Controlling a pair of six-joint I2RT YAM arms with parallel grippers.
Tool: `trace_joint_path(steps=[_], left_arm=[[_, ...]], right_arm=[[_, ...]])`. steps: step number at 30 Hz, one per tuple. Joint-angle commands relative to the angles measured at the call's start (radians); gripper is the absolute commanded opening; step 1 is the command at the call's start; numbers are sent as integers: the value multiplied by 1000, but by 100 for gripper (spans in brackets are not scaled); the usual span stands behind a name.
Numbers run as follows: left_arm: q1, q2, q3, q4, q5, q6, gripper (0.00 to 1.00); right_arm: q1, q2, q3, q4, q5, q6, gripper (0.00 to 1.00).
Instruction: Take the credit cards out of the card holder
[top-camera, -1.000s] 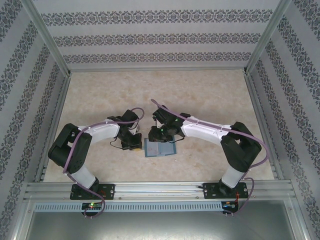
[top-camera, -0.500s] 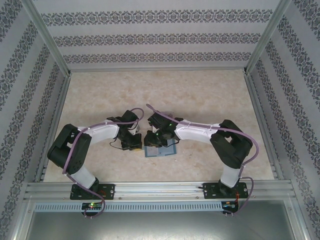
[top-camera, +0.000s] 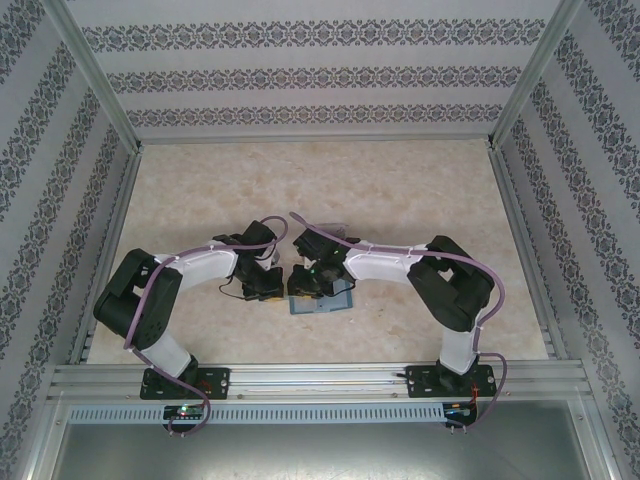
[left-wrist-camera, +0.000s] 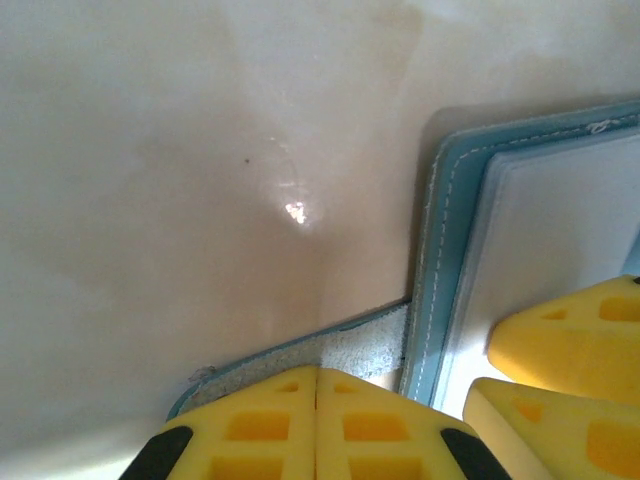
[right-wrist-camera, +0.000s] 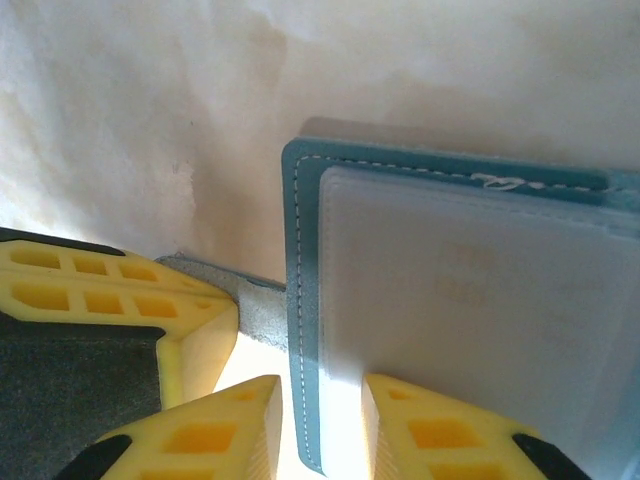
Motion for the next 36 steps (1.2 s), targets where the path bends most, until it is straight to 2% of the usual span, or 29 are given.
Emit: trace_joint_path(steps=[1, 12, 20, 31, 36], left_arm=[[-10, -8, -19, 6, -19, 22, 6], [-10, -1, -6, 2, -19, 24, 6], [-11, 2, 3, -6, -18, 28, 6], [-10, -1, 6, -8, -14, 30, 6], [-11, 1, 9, -11, -14, 31, 6]], right_arm=[[17, 7, 21, -78, 56, -24, 31], [44, 15, 122, -322, 217, -103, 41], [72, 36, 197, -446, 316, -159, 53], [112, 87, 305, -609, 454, -208, 64], [120, 93, 330, -661, 502, -214, 66]])
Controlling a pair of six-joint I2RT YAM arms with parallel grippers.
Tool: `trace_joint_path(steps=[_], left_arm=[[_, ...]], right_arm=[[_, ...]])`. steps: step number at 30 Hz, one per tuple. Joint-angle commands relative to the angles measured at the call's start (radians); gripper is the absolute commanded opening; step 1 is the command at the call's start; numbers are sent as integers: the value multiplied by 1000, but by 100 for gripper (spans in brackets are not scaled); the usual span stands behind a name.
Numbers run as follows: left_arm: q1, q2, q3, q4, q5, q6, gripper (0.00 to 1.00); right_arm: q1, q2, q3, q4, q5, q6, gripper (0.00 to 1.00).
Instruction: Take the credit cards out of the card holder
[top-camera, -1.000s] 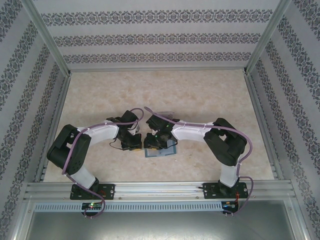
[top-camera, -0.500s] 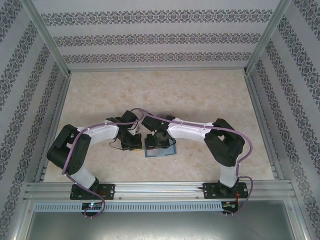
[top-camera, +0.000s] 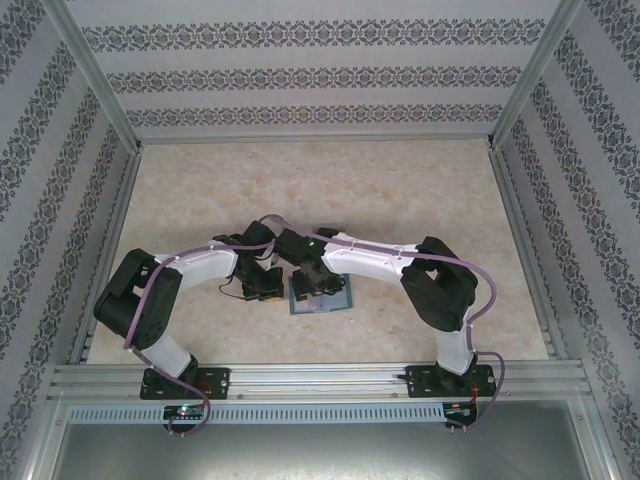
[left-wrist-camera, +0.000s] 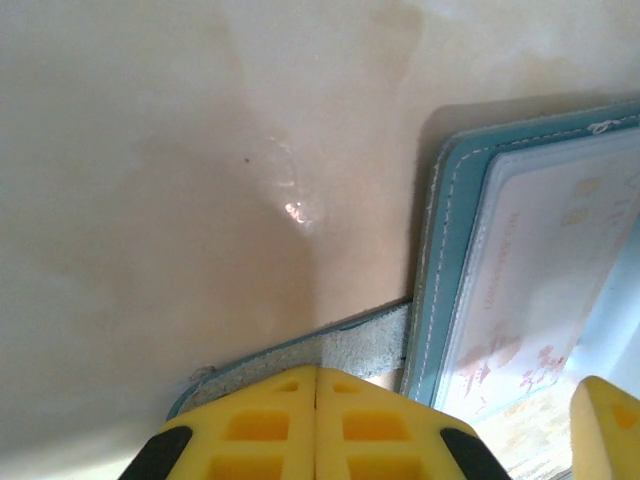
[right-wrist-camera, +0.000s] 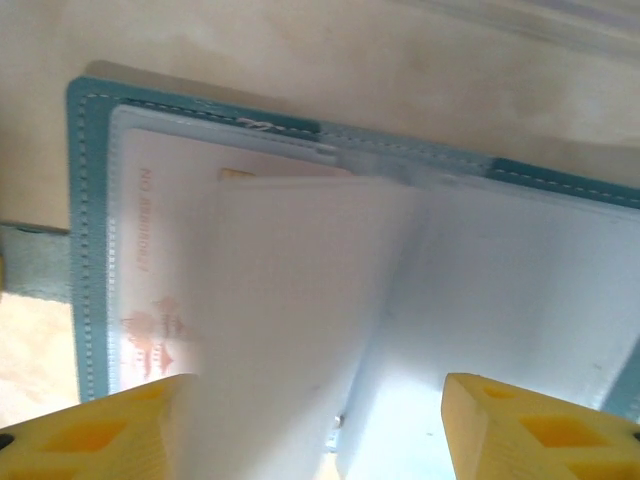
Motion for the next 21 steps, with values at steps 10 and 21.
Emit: trace_joint_path(steps=[10, 21], left_arm=[[-11, 0, 9, -10, -16, 29, 6], [-10, -10, 4, -7, -18, 23, 6]], right_arm=[[22, 7, 19, -110, 114, -29, 69], [23, -10, -16, -128, 147, -30, 76]])
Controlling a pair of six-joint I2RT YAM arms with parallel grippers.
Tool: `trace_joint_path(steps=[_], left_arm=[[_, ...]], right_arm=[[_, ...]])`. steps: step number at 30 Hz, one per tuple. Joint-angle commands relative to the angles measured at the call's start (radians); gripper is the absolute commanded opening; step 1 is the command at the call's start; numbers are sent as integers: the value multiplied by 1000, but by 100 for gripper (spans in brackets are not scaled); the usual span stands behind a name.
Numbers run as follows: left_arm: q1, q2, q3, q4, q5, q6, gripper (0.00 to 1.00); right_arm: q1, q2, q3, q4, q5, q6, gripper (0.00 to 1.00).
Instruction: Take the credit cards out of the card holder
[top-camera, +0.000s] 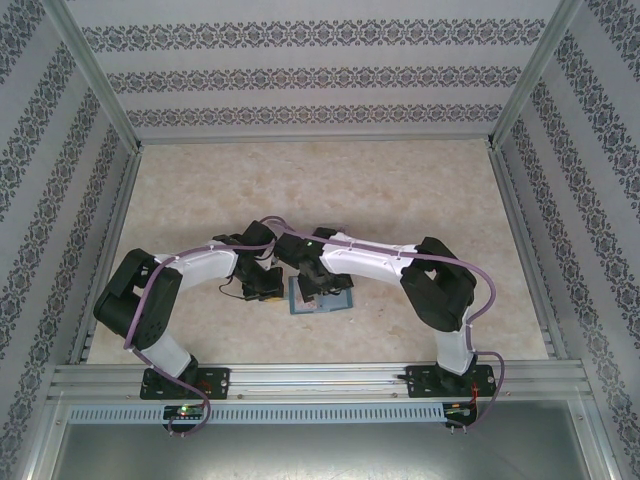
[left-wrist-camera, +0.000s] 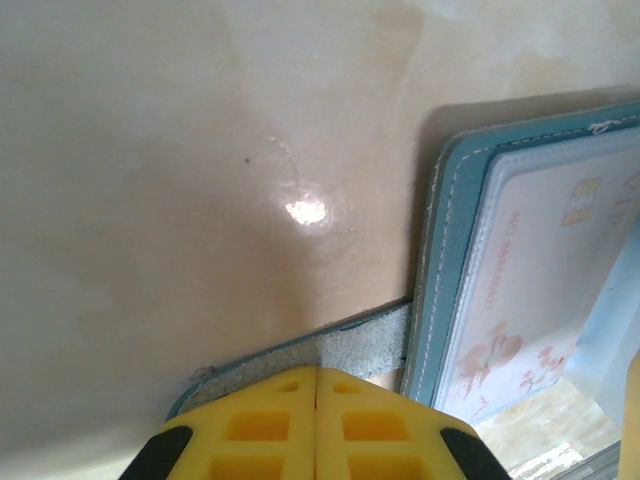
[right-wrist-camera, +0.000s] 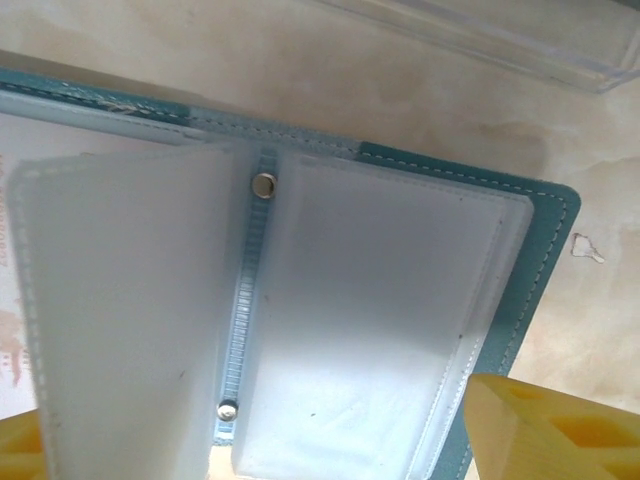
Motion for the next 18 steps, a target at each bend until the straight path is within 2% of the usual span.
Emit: trace_joint_path(steps=[1, 18], left_arm=[[-10, -10, 3, -7, -17, 23, 6], [-10, -12, 7, -13, -13, 20, 6]], right_arm=[[18, -11, -20, -48, 43, -16, 76], [11, -35, -69, -78, 98, -11, 81]])
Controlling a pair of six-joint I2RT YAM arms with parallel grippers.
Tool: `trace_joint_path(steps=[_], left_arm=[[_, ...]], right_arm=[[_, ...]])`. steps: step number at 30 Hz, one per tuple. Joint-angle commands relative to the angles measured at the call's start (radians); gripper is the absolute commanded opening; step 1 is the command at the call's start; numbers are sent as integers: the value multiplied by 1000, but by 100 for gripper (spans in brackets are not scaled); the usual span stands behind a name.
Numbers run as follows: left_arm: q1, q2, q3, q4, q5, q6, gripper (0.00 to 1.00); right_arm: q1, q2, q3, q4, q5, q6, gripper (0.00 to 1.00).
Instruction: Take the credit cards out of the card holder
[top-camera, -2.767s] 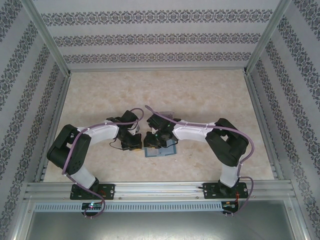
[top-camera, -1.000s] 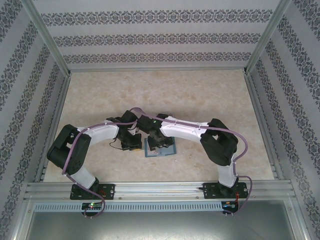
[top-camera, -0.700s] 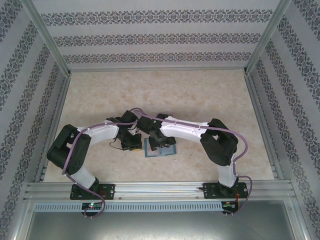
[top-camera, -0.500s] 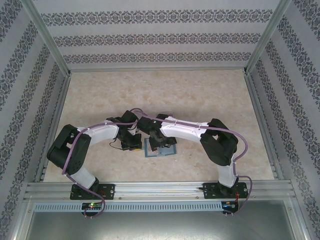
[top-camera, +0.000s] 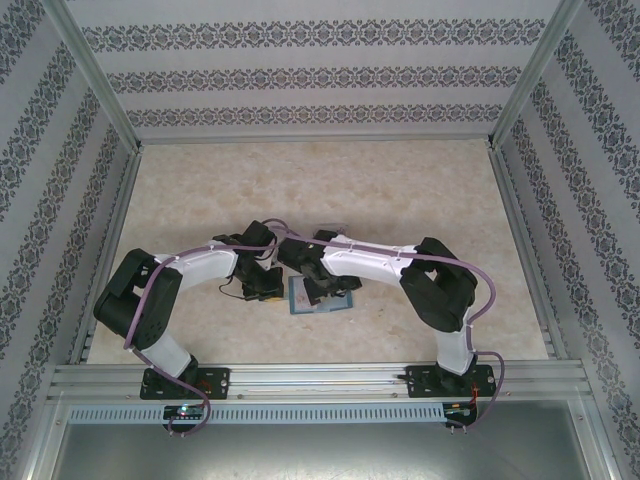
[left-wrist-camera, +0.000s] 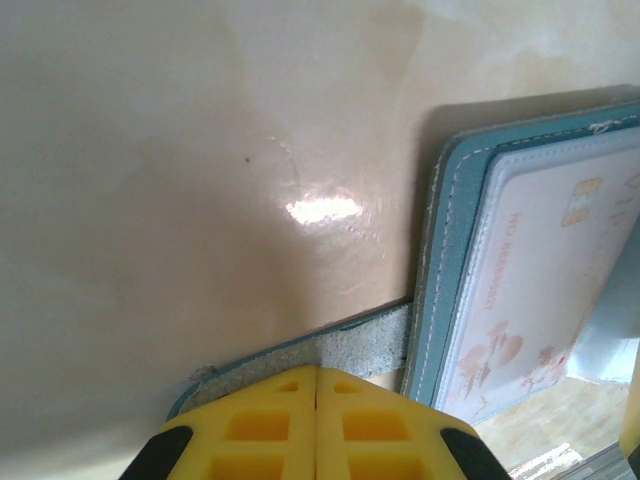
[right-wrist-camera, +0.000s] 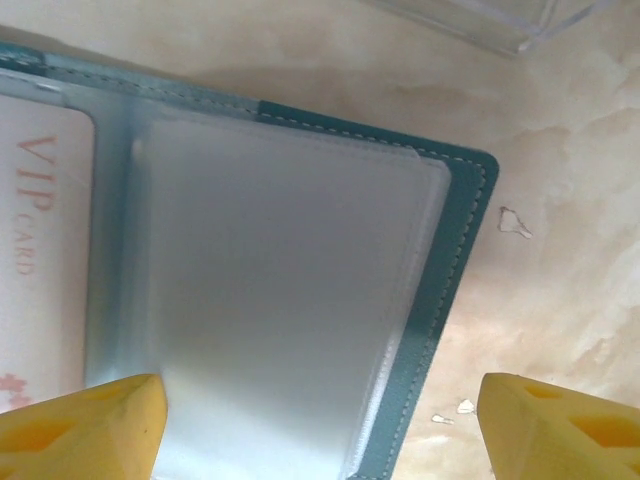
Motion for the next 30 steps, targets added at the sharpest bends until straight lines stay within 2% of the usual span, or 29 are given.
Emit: trace_joint_path(steps=[1, 16, 30], left_arm=[[-11, -12, 6, -13, -13, 20, 6], [-12, -40, 18, -31, -12, 3, 6], [-33, -95, 92, -61, 6, -40, 7]], right_arm=[[10, -27, -29, -38, 35, -6, 81], [-7, -27, -107, 37, 9, -21, 81], [-13, -117, -110, 65, -30, -24, 81]])
